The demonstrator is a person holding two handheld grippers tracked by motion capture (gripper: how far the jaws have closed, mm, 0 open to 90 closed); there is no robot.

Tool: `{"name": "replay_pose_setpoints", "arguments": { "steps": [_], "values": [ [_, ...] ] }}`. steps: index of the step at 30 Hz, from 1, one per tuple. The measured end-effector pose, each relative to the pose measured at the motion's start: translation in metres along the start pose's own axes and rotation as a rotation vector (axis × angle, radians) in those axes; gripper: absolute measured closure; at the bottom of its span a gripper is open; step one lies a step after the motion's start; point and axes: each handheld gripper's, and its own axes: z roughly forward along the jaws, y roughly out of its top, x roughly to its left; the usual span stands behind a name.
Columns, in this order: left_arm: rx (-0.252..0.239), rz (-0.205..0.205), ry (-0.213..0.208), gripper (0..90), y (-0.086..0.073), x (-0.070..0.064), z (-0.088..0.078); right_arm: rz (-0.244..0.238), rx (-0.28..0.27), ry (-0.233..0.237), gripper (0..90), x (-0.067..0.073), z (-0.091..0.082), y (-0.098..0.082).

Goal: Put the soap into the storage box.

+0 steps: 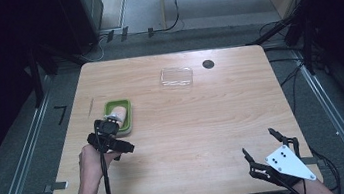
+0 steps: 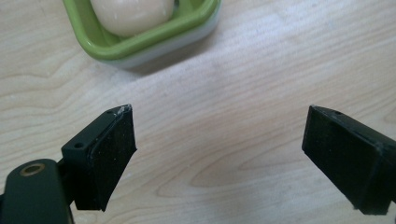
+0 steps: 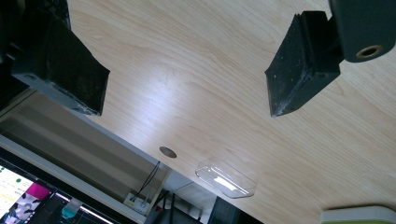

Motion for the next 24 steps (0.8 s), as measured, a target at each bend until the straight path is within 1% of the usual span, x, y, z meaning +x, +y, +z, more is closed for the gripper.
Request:
{"name": "replay_pose_setpoints", "arguments": {
  "steps": [8,9,10,12,13,17,18,20,24],
  "values": [
    [0.021,0.022,-0.001,10.3,-0.016,-0.007,0.001,0.000,0.000,0.000,13.1,0.000,0.000,0.000],
    [0.026,0.031,0.006,10.3,-0.019,-0.008,0.002,-0.002,0.000,0.001,13.1,0.000,0.000,0.000],
    [0.029,0.025,0.001,10.2,-0.020,-0.009,0.002,-0.003,0.001,0.001,13.1,0.000,0.000,0.000],
    [0.035,0.036,0.003,10.3,-0.024,-0.010,0.003,-0.002,0.000,-0.001,13.1,0.000,0.000,0.000],
    [0.037,0.035,0.002,10.2,-0.026,-0.012,0.004,-0.002,0.000,-0.001,13.1,0.000,0.000,0.000],
    [0.033,0.044,0.002,10.4,-0.029,-0.015,0.004,0.000,0.000,0.001,13.1,0.000,0.000,0.000],
    [0.039,0.048,-0.007,10.3,-0.029,-0.015,0.005,0.000,0.000,0.001,13.1,-0.001,0.000,0.000],
    [0.057,0.058,-0.005,10.1,-0.028,-0.015,0.008,-0.001,-0.001,0.003,13.1,-0.001,0.000,-0.001],
    [0.062,0.061,-0.006,9.9,-0.028,-0.014,0.010,0.001,0.001,0.001,13.1,-0.001,0.000,-0.001]
  ]
}}
